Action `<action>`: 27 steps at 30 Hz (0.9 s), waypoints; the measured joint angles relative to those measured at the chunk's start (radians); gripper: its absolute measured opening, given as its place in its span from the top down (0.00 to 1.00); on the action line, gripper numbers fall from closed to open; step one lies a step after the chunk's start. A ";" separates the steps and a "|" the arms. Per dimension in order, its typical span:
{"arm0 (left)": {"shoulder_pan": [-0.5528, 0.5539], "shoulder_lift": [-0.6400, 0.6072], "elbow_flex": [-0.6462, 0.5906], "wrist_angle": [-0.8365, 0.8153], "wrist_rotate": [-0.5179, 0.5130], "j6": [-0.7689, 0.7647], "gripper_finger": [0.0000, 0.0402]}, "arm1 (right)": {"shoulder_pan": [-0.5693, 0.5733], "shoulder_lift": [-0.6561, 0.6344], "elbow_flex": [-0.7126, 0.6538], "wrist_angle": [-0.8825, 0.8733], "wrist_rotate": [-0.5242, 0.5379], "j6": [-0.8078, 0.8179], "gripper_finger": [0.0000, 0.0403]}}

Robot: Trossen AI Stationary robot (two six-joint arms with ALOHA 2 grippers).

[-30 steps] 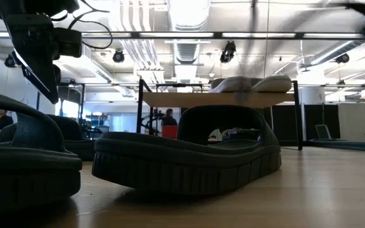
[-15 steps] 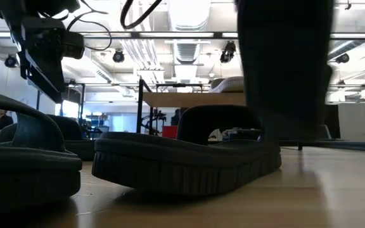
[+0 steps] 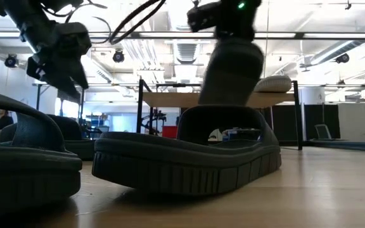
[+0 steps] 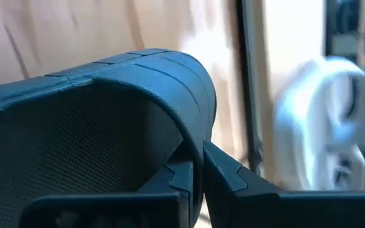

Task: Pick and place slides into the shelf
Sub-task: Put the black slide under the shelf

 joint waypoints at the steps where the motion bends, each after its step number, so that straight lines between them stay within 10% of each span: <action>1: 0.000 0.001 0.000 0.009 0.000 0.000 0.46 | -0.009 0.000 -0.002 0.055 -0.011 -0.054 0.97; 27: 0.000 -0.008 -0.010 0.003 -0.093 0.040 0.46 | -0.169 0.140 -0.004 0.528 -0.198 -0.345 0.90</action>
